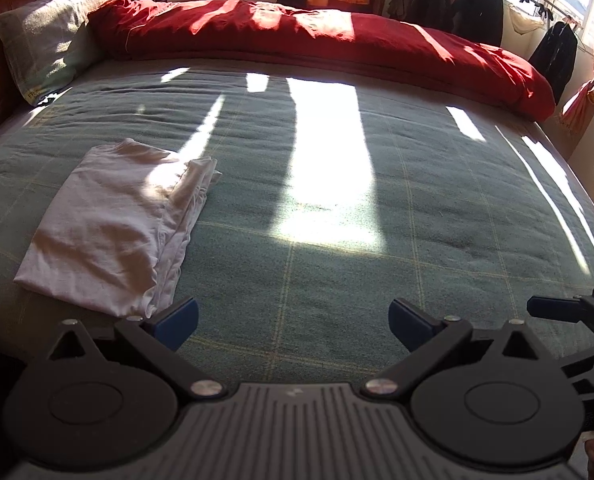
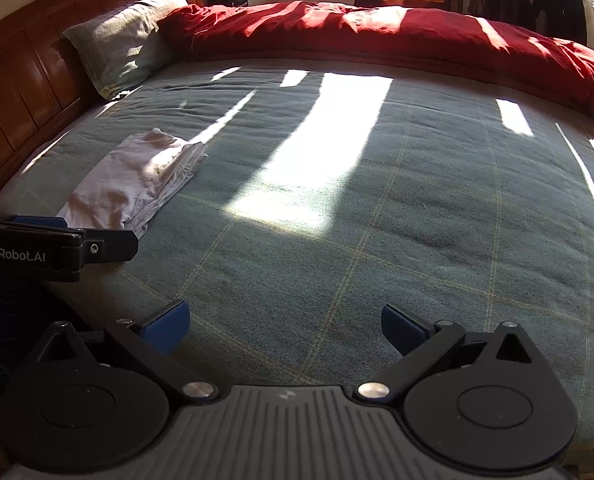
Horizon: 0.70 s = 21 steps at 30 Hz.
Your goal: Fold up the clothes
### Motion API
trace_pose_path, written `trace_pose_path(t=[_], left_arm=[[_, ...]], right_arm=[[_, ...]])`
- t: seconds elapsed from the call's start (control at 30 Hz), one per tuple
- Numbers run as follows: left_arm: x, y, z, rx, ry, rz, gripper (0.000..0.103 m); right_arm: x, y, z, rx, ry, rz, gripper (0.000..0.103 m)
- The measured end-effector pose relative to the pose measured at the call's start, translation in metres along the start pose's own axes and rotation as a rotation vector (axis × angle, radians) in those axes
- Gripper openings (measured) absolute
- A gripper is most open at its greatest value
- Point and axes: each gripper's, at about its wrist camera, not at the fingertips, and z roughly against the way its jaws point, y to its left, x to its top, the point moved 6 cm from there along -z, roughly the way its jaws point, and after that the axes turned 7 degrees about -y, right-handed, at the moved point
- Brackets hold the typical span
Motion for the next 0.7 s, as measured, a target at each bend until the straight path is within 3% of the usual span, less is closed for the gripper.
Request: trace_pose_path(t=[0.7], left_arm=[[0.0012,0.0034,-0.0036,0.02,0.009,-0.02,0.101]], right_arm=[[-0.0003,0.0012,-0.003,-0.011,0.001,-0.005,0.103]])
